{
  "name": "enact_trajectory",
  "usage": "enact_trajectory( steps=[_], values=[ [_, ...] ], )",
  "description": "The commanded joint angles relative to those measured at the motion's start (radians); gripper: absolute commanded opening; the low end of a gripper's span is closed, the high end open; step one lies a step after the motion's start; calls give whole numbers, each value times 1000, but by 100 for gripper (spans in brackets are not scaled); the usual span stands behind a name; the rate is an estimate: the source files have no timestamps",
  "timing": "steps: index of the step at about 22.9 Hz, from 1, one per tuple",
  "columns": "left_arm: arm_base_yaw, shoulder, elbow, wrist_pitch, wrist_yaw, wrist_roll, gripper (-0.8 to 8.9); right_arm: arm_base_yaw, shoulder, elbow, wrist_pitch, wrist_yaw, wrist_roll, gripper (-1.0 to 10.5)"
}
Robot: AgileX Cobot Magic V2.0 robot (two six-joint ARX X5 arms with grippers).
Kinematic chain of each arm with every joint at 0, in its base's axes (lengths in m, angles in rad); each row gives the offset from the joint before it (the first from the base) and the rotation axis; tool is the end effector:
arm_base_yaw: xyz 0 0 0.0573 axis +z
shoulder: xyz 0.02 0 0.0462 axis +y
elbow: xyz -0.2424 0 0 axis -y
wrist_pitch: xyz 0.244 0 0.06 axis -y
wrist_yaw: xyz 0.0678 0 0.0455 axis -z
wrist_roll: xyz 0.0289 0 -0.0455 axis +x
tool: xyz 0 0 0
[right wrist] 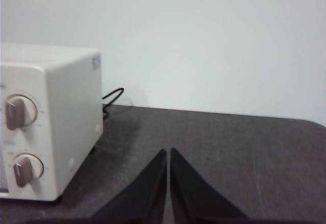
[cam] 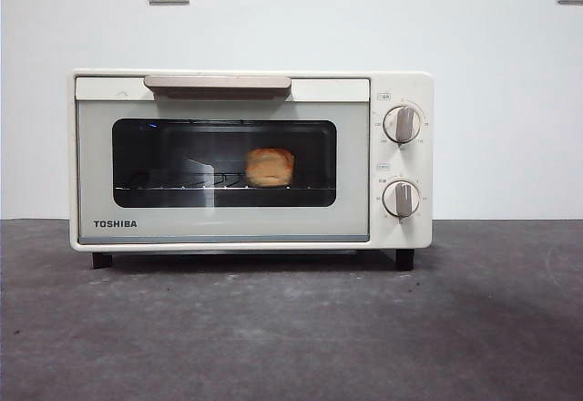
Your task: The left arm flap open the oven, the right arm pick bread and place it into oven, the left arm flap close the oven
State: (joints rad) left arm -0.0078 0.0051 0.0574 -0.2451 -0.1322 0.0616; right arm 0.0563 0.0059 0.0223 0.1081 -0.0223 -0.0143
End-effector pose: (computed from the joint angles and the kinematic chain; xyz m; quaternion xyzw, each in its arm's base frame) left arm 0.1128 0.0029 0.1589 0.0373 0.0979 0.0589 0.9928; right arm 0.1163 0.0072 0.1809 -0.0061 -0.0625 0.0388 0.9973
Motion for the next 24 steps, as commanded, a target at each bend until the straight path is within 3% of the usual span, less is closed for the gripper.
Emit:
enact_trajectory(
  steps=[1,11,24],
  values=[
    [1,-2,-19,-10,-2,-2,20,-2,-2,-10,-19,21,27,6],
    [1,-2,-19,-9,-2,-2,20,-28,-2,-10,-190,50,30,6],
    [1,-2,-19,-10,-2,-2,20,-35,-2,-13,-292,49,34,6]
  ],
)
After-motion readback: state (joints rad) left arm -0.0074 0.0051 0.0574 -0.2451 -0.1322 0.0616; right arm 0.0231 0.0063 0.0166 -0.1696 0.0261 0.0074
